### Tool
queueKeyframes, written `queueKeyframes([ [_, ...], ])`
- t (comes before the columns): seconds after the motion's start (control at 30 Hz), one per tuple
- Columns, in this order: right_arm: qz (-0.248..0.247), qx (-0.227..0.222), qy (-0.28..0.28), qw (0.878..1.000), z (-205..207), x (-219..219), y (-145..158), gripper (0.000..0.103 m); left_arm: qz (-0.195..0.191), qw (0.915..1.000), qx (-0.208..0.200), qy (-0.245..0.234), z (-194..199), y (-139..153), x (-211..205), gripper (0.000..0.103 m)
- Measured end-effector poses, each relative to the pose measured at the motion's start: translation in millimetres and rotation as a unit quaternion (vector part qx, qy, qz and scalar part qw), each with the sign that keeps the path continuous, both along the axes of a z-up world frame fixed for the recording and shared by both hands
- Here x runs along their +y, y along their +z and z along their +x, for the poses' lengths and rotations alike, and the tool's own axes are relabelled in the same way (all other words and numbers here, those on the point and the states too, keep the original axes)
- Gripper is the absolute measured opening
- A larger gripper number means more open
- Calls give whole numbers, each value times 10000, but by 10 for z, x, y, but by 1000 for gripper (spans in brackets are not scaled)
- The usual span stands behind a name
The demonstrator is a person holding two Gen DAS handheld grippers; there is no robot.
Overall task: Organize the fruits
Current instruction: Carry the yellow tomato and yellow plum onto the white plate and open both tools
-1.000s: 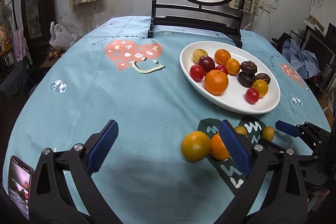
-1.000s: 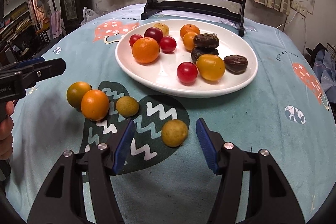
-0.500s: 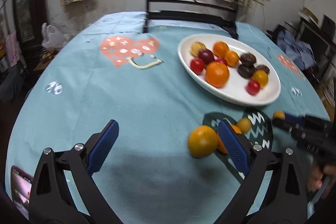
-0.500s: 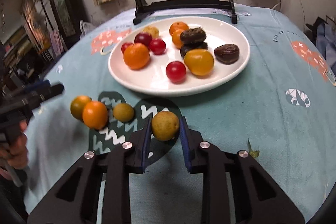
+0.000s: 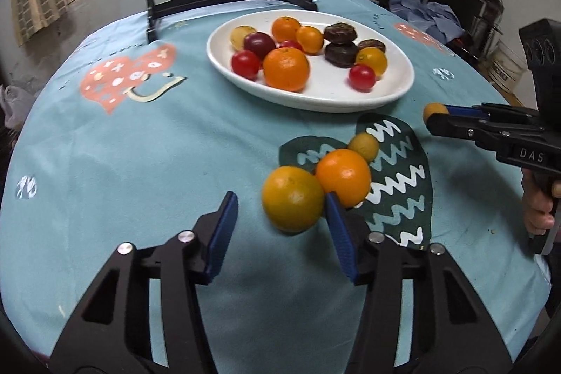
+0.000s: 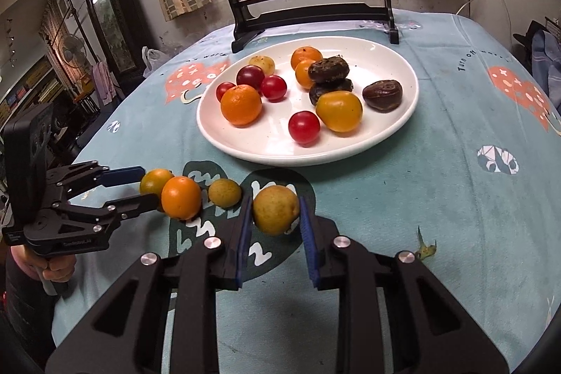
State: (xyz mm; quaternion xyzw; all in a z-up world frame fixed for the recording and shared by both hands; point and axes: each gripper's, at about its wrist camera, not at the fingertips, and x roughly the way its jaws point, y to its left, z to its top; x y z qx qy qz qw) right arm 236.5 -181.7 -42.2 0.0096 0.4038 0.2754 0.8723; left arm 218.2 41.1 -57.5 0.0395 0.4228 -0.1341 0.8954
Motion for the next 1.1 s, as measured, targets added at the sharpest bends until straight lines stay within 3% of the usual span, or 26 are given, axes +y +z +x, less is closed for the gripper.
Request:
queueKeyframes([
  [0.07, 4, -1, 0, 10000, 1, -1, -1, 27, 12, 9999, -32, -120, 35, -26, -30, 51],
  [0.13, 8, 0, -8, 10000, -2, -2, -1, 27, -122, 9996, 230, -107, 124, -119, -20, 49],
  [0.27, 51, -24, -8, 10000, -8, -14, 13, 27, 191, 9997, 127, -102, 87, -137, -92, 38],
  [0.4, 47, -39, 31, 10000, -22, 0, 18, 27, 227, 9997, 102, 51, 50, -102, -95, 38],
  [0.6, 285, -203, 132, 9993, -97, 13, 114, 27, 110, 9989, -301, 349, -89, 177, -98, 38],
  [0.7, 517, -525, 101, 9972, -74, 6, 296, 27, 55, 9977, -520, 436, -62, 397, -156, 37],
  [0.8, 551, -800, 13, 9953, 81, 24, 470, 27, -31, 9962, -720, 498, 129, 625, -235, 37],
  [0.9, 448, -920, -207, 9945, 336, 39, 543, 27, 154, 9933, -922, 674, 441, 757, -364, 37],
  [1.1, 365, -866, -553, 9940, 888, 15, 409, 27, 421, 9928, -870, 708, 1049, 720, -582, 37],
])
